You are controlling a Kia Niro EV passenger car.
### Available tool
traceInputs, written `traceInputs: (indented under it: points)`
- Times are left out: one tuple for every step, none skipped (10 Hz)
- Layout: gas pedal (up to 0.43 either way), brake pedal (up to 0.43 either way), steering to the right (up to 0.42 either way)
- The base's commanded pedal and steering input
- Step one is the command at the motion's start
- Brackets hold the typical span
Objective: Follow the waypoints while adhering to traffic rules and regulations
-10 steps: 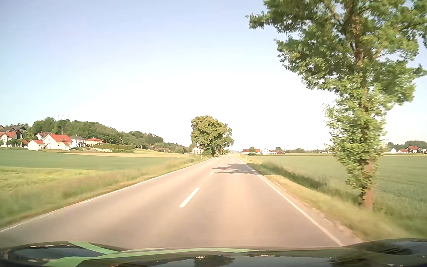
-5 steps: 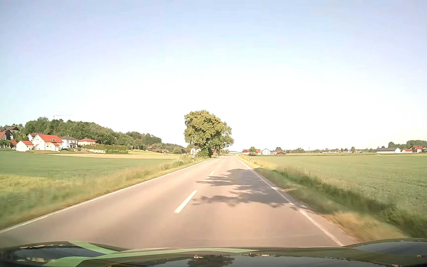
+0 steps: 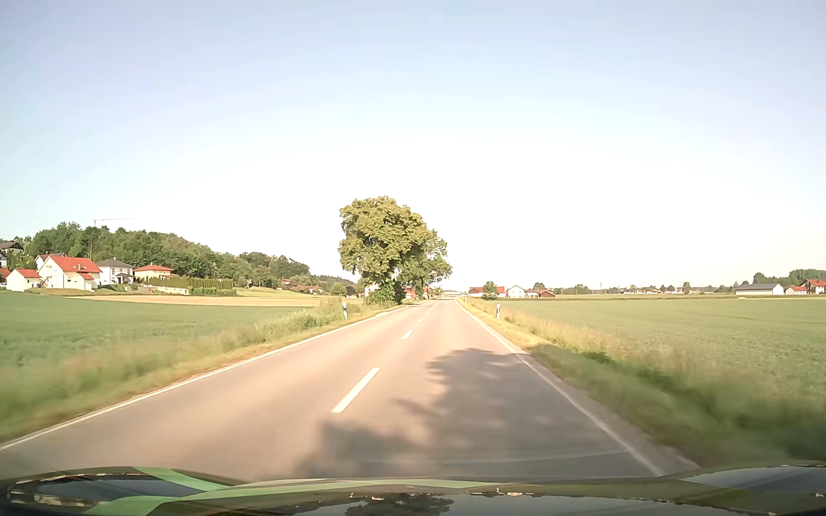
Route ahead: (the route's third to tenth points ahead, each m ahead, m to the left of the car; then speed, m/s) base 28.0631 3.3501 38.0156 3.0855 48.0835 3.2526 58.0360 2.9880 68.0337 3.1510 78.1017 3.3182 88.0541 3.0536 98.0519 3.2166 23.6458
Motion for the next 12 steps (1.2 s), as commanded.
traceInputs:
  points:
    - [0.157, 0.0, -0.003]
    - [0.169, 0.0, -0.003]
    - [0.197, 0.0, -0.003]
    - [0.209, 0.0, -0.002]
    - [0.22, 0.0, -0.002]
    - [0.228, 0.0, -0.002]
    - [0.228, 0.0, -0.002]
    - [0.228, 0.0, -0.002]
    - [0.228, 0.0, -0.002]
    - [0.228, 0.0, -0.002]
    - [0.228, 0.0, -0.002]
    - [0.228, 0.0, -0.002]
